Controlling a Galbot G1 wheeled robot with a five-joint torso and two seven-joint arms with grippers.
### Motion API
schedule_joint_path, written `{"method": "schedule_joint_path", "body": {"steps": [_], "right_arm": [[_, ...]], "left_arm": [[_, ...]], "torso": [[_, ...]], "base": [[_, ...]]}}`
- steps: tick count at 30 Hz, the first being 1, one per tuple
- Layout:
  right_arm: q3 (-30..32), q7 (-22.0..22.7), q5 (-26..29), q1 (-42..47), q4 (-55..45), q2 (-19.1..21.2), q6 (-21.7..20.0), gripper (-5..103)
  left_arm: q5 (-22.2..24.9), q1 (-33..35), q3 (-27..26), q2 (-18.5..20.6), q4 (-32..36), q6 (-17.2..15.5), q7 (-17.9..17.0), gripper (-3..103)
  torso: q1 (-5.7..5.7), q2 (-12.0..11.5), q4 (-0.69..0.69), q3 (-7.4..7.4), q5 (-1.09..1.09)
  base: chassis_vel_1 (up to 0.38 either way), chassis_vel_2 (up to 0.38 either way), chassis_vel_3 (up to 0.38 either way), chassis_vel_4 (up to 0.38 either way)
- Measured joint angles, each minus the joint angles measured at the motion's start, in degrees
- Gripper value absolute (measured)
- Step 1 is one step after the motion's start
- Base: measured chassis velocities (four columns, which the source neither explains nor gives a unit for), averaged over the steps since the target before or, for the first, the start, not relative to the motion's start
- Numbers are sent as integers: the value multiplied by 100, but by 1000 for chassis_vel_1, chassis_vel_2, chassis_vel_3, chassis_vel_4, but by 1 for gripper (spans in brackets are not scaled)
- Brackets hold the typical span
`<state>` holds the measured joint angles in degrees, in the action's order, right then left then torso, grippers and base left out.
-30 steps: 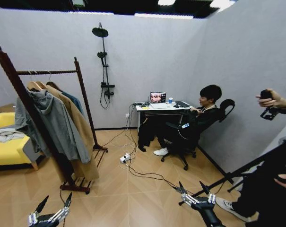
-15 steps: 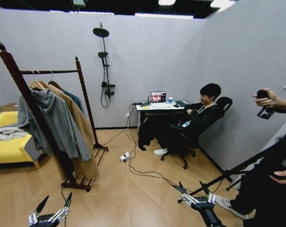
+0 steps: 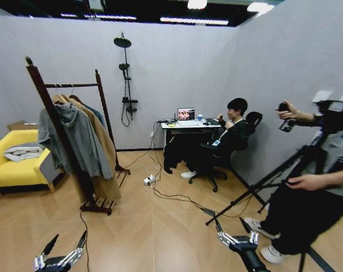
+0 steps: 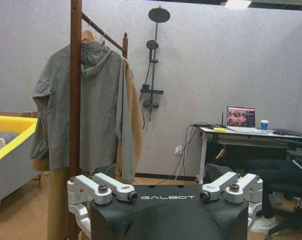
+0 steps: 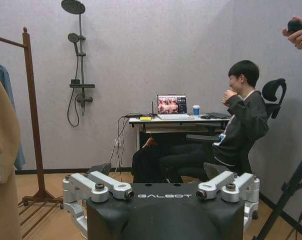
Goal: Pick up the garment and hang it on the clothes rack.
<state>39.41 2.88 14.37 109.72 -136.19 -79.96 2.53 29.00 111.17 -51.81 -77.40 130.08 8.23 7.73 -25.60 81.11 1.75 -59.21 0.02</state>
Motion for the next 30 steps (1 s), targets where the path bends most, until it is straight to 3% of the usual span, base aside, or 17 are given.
{"method": "schedule_joint_path", "body": {"steps": [5,30], "right_arm": [[0,0,0,-2,0,0,0,100],[0,0,0,-2,0,0,0,100]], "left_arm": [[0,0,0,0,0,0,0,100],[0,0,0,0,0,0,0,100]], "torso": [[0,-1,-5,-1,-2],[-5,-4,-1,-3,-1]], "base": [[52,-84,-133,128],[-39,-23,-20,-53]]}}
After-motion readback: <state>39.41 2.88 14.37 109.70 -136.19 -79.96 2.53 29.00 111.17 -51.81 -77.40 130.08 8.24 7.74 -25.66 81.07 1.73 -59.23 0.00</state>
